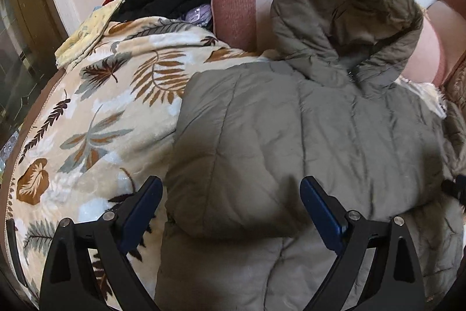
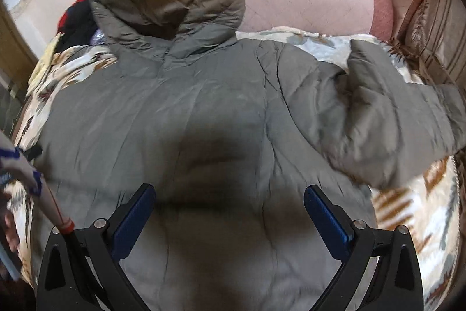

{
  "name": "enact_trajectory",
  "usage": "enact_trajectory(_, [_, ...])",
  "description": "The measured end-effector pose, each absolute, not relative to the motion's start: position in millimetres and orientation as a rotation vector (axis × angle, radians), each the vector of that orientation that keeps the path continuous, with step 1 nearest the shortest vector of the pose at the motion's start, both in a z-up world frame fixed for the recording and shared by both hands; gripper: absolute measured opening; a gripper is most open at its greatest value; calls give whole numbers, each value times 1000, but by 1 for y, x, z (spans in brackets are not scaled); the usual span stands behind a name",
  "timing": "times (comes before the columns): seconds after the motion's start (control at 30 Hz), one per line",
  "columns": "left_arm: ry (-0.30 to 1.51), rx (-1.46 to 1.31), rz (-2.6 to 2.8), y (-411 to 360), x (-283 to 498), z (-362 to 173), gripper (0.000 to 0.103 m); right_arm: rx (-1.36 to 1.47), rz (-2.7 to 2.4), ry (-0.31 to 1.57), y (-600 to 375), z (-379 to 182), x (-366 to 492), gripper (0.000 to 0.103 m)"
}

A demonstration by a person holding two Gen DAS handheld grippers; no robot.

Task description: Fold large clothes

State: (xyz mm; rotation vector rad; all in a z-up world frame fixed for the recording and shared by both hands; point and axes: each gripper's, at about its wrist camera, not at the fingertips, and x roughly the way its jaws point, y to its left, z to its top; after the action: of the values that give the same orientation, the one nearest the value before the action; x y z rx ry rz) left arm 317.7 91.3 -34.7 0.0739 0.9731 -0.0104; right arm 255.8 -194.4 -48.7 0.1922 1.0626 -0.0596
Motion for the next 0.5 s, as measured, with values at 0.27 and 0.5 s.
enact_trajectory(0.27, [993, 74, 15, 84, 328, -55, 95, 258, -51, 1135, -198, -77, 296, 53])
enact_trajectory(0.5, [996, 118, 11, 74, 327, -63, 95, 167, -156, 1094, -219, -64, 297, 18])
